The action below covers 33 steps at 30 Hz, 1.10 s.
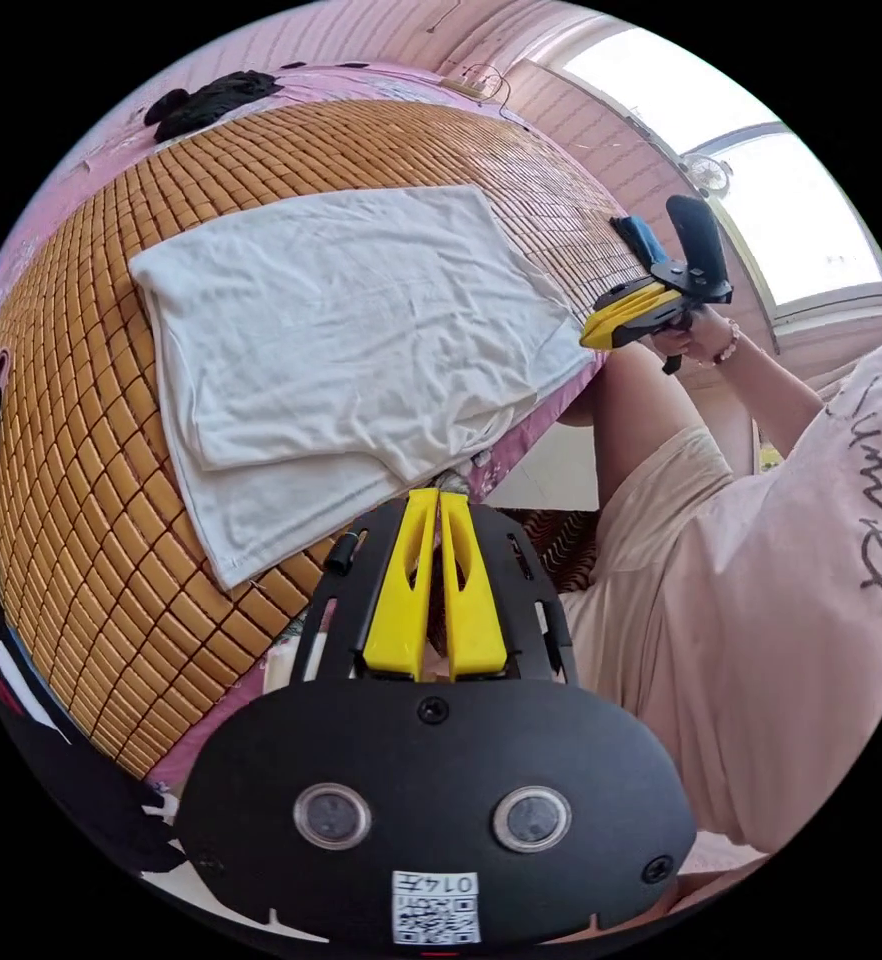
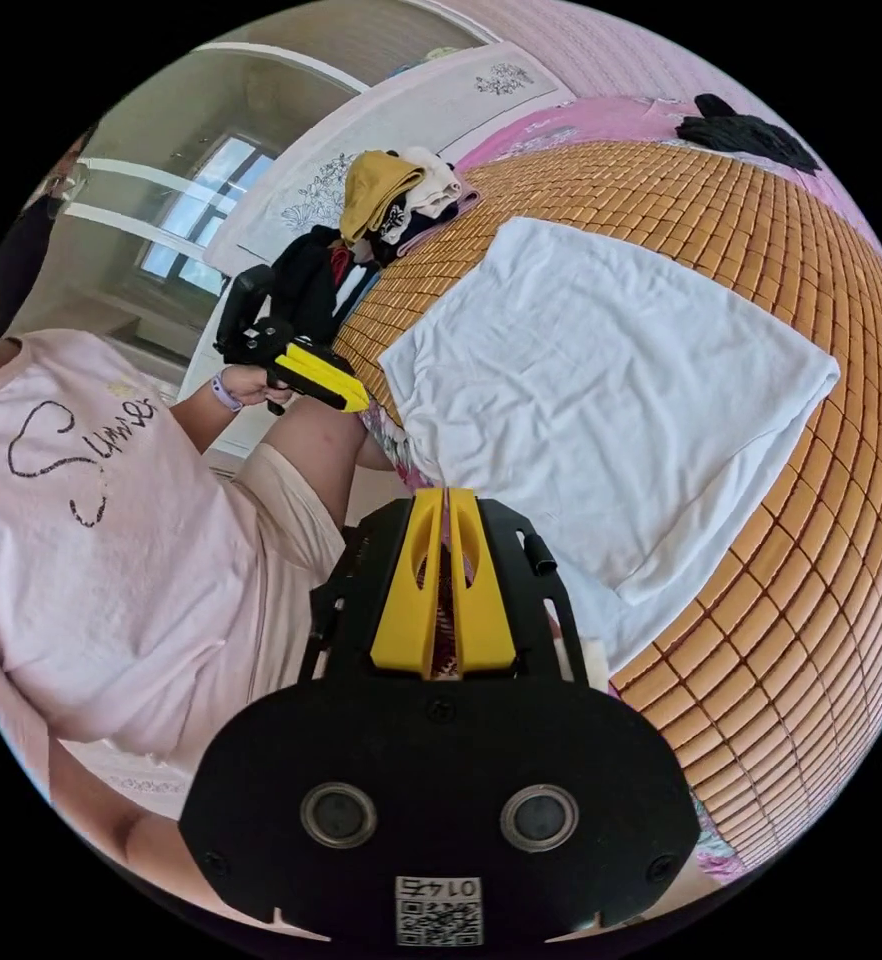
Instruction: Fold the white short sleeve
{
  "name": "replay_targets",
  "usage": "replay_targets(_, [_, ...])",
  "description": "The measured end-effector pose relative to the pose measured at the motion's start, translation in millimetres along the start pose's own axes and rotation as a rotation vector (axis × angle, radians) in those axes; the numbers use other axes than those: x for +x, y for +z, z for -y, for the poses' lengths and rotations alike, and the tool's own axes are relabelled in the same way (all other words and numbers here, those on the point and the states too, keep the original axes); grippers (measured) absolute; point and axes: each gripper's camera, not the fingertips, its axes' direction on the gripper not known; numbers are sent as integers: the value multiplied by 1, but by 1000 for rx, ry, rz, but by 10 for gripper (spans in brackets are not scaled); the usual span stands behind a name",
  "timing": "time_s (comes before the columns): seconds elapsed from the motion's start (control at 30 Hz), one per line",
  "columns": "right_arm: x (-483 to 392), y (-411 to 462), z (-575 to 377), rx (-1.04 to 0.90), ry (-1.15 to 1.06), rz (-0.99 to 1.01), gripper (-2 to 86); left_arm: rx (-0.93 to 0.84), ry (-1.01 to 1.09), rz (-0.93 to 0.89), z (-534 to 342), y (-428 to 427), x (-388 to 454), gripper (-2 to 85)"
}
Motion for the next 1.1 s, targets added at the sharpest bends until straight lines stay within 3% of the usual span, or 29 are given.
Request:
replay_targets(0.13, [-10,18,80,24,-56,-230,-3,102,50,62,45,17,28,-10])
replay_targets(0.3, [2,66,181,-156,-58,-369,-4,-15,92,103,61,62,48,-10])
replay_targets(0.47, [18,93,219,-348,-33,-270,-6,12,110,138,51,69,61,-10])
replay_targets(1.0, [38,99,292,-485,2,-385,-4,60,84,58,37,76,70,-10])
replay_targets(1.1, [44,92,302,-396,19,-451,-4,63,91,64,34,77,75,-10])
